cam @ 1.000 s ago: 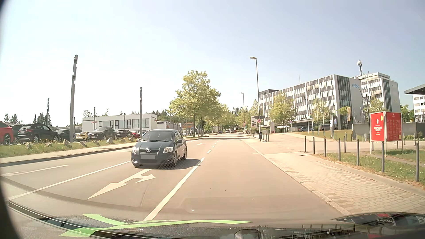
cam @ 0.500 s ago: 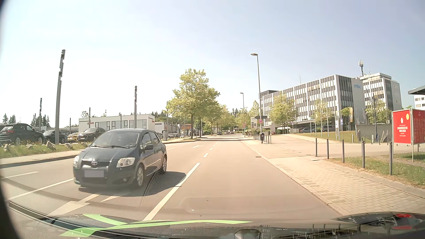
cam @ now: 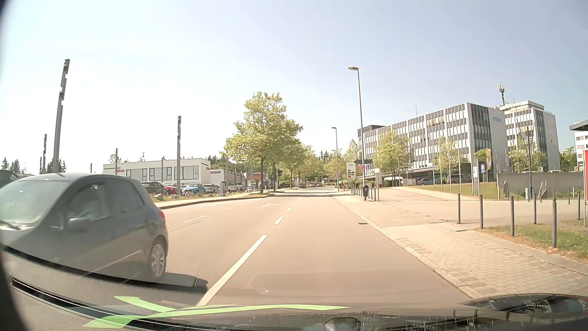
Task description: Follow the waypoints while adhering to traffic rules and regulations
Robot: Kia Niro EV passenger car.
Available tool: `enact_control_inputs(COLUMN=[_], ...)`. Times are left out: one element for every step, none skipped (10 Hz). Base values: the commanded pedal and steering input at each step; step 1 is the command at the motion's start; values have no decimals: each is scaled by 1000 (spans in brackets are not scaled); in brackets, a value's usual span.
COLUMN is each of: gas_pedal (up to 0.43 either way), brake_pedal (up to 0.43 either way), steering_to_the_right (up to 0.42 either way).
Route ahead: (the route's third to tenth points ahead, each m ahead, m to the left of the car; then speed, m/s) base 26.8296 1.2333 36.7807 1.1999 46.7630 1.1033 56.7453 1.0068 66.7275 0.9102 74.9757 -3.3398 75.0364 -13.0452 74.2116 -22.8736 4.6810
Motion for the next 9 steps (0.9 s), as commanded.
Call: enact_control_inputs(gas_pedal=[189,189,189,189,189,189,189,189,189], brake_pedal=[0,0,0,0,0,0,0,0,0], steering_to_the_right=[-5,-6,-7,-7,-7,-7,-7,-7,-7])
